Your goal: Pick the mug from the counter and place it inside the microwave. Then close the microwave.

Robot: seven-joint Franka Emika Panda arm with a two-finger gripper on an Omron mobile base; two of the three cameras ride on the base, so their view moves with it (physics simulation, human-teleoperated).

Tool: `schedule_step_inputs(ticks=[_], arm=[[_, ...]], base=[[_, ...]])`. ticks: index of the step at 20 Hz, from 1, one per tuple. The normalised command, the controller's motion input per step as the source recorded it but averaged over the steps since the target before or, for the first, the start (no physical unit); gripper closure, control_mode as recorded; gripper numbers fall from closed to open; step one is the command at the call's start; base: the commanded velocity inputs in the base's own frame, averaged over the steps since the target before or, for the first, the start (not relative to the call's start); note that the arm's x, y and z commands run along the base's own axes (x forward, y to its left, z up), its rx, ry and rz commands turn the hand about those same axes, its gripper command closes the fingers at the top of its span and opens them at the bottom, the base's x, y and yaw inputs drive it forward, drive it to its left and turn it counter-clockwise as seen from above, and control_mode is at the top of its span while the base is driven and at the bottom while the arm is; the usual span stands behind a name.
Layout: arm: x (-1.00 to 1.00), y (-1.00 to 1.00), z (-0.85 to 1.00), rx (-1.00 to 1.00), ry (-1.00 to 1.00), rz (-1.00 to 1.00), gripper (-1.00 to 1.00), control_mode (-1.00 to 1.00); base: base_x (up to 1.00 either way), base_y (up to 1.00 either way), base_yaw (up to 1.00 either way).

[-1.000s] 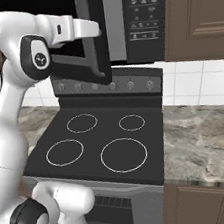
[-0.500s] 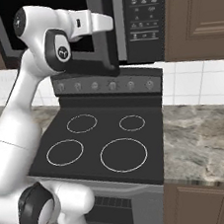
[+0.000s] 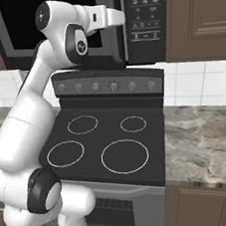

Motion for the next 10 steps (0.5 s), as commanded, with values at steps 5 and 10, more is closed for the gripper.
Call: schedule_step_inputs(ticks=[5,10], arm=[[0.66,0.0,0.0,0.0,0.0,0.0,-1.0,-1.0],[0.58,0.0,0.0,0.0,0.0,0.0,-1.0,-1.0]], base=[[0.0,0.0,0.0],[0.0,0.0,0.0]])
